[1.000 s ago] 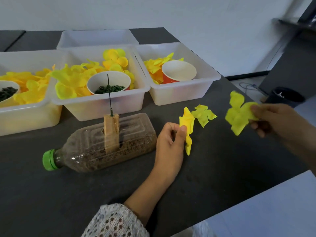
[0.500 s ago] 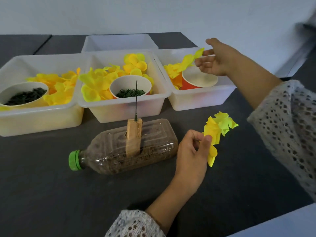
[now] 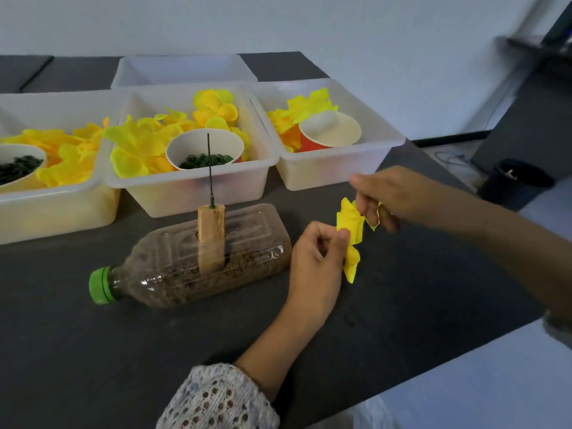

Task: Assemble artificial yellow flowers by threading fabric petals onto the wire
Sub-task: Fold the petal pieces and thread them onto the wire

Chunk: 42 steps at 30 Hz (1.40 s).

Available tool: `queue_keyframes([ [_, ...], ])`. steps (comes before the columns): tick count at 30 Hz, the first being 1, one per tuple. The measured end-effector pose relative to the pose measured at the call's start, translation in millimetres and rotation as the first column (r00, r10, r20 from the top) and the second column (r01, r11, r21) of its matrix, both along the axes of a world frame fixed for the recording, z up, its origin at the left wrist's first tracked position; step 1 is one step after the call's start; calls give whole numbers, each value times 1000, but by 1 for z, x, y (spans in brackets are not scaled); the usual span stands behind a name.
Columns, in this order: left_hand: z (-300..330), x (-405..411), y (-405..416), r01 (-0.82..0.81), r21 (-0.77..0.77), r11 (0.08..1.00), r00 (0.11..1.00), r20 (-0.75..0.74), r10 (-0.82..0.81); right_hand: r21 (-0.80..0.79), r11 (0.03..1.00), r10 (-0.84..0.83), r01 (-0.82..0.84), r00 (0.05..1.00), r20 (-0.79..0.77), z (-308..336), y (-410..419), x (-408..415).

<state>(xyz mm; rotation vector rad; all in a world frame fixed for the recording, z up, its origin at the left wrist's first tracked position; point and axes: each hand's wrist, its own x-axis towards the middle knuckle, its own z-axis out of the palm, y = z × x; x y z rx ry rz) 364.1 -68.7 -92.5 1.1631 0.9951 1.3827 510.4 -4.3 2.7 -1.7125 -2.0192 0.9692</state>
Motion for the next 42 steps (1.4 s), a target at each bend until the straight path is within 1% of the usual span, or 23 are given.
queue_keyframes([
  [1,0,0,0,0,6,1000,1000,-2,0,24,998,53,-54,997,55,-5,-11,1],
  [2,-1,0,-1,1,14,1000,1000,-7,-1,49,993,99,-103,992,73,-10,-20,0],
  [4,-2,-2,-1,11,30,999,1000,-27,-10,89,986,139,-140,990,16,-20,-30,1],
  [8,-2,-5,-2,35,15,999,998,-45,-35,112,987,129,-115,983,-128,-25,-37,4],
  [11,-2,-4,-2,35,9,999,998,-53,-35,126,981,166,-146,974,-158,-23,-43,12],
  [13,-2,-4,-2,28,2,1000,998,-59,-28,127,983,159,-136,968,-196,-21,-48,18],
  [17,-3,-4,0,19,-8,1000,997,-71,-19,110,992,92,-65,962,-257,-13,-50,41],
  [21,-4,-4,0,15,-14,1000,999,-47,-16,147,986,-31,77,955,-294,-4,-35,73],
  [26,-4,-5,1,25,-33,999,996,-86,-28,117,955,-194,272,874,-445,14,11,88],
  [30,-3,-4,-1,36,-49,998,997,-68,-39,109,949,-180,295,793,-582,40,65,59],
  [32,-2,-3,-1,41,-47,998,997,-61,-44,90,950,-187,301,772,-608,49,94,38],
  [34,-2,-4,0,41,-45,998,998,-51,-43,51,945,-232,323,773,-591,52,122,16],
  [35,-2,-3,-1,45,-49,998,998,-42,-47,14,939,-267,343,758,-596,52,135,6],
  [38,-1,-3,-3,56,-63,996,998,-18,-57,-144,911,-381,387,654,-653,49,163,-22],
  [40,0,-3,-3,49,-59,997,999,-10,-50,-242,907,-412,346,603,-683,48,168,-36],
  [42,1,-3,-3,35,-49,998,999,-1,-35,-290,911,-411,294,571,-711,49,169,-41],
])
